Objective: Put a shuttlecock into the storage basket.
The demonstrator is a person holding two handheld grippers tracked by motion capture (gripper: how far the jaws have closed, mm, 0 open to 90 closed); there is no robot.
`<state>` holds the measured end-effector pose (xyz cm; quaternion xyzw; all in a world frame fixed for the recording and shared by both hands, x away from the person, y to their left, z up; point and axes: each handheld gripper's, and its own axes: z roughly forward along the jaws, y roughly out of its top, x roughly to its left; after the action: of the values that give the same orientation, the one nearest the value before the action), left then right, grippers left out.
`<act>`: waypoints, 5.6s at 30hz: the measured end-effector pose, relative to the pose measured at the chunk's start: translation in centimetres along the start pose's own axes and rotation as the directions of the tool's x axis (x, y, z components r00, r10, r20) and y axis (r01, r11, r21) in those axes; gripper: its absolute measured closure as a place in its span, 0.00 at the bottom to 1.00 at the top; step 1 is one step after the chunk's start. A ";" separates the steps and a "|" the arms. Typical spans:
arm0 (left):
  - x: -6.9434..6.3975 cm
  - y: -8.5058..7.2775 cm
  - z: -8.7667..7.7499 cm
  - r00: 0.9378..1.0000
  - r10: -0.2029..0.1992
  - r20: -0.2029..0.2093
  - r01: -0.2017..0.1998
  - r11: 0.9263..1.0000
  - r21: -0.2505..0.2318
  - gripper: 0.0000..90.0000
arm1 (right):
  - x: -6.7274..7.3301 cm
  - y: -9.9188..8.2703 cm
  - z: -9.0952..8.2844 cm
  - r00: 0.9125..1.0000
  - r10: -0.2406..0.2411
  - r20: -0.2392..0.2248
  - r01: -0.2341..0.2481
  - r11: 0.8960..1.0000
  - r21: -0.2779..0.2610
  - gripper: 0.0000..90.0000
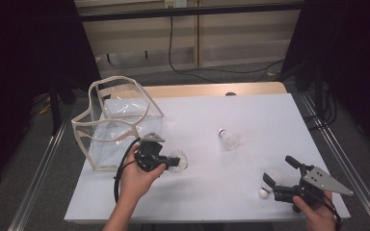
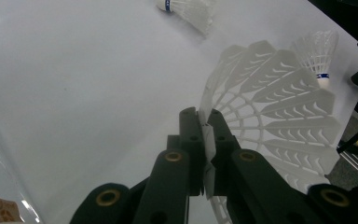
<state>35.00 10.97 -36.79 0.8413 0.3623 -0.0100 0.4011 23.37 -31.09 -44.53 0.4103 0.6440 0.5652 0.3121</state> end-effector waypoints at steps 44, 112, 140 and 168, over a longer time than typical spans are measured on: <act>0.7 3.0 -0.7 0.999 -0.032 -0.005 0.032 0.999 0.018 0.99 | 0.0 0.0 0.0 1.000 0.003 -0.002 -0.003 1.000 -0.001 0.00; 1.6 7.5 -3.0 0.995 -0.095 0.024 0.094 0.995 0.020 0.99 | 0.0 0.0 -0.1 1.000 0.002 -0.003 -0.002 1.000 -0.004 0.00; 1.7 9.6 -3.7 0.995 -0.099 0.012 0.098 0.995 0.009 0.99 | -0.1 0.0 -0.1 1.000 0.012 0.002 -0.012 1.000 -0.007 0.01; 2.9 11.0 -4.3 0.990 -0.137 0.013 0.137 0.990 -0.017 0.99 | 0.0 0.0 -0.1 1.000 0.013 -0.005 -0.013 1.000 -0.005 0.01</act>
<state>42.78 11.09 -27.37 0.8106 0.4171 -0.0391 0.4092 23.34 -31.15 -44.53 0.4125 0.6405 0.5699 0.3079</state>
